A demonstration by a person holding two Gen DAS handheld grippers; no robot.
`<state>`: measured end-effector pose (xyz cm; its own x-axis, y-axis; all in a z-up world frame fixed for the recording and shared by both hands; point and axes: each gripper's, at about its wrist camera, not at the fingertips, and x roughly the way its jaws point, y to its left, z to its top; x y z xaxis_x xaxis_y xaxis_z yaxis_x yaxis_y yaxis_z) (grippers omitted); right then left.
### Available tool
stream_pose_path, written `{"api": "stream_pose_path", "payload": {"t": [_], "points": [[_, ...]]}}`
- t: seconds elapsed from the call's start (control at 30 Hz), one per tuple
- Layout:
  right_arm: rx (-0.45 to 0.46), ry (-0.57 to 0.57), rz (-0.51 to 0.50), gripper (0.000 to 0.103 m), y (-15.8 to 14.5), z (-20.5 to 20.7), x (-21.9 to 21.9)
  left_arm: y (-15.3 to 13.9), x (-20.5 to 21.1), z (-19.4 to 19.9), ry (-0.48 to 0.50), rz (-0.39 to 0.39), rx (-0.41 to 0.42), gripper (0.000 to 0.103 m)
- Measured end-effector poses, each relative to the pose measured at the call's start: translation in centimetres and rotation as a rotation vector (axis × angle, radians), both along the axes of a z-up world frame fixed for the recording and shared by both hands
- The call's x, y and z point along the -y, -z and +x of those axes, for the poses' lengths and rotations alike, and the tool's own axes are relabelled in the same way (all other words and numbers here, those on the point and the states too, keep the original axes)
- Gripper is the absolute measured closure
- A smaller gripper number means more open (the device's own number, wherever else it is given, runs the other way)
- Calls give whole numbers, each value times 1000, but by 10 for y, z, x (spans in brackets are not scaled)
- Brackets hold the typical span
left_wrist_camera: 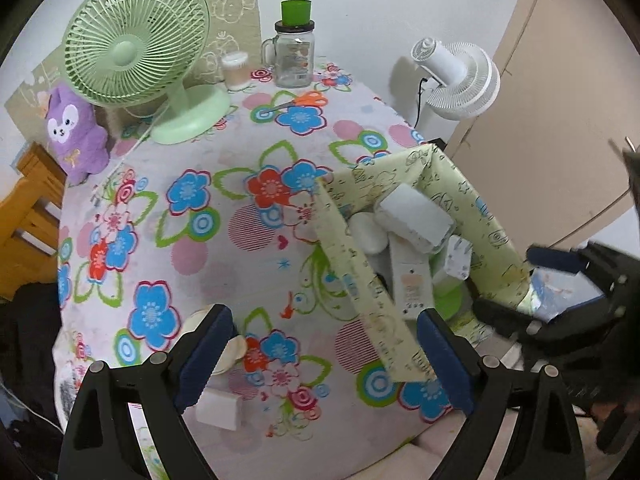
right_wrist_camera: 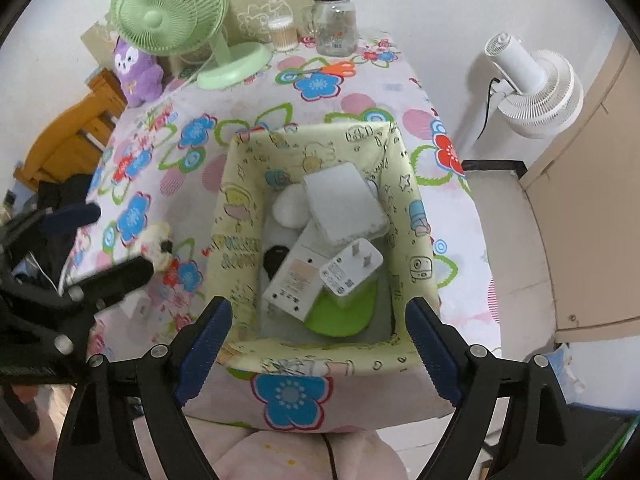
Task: Organize rigid objects
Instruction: 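Withdraw both tools from the fabric box toward the white cube charger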
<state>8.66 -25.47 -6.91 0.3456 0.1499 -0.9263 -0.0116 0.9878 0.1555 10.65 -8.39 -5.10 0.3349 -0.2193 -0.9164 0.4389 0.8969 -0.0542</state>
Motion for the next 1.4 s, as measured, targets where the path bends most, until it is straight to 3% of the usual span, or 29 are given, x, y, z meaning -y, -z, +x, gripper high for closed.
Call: {"api": "stream_pose_path", "payload": {"t": [0.7, 1.4], "points": [[66, 50, -10, 13, -27, 6, -47, -6, -79, -12, -46, 6, 12, 8], [120, 73, 14, 13, -33, -10, -113, -16, -138, -27, -41, -25, 53, 8]]}}
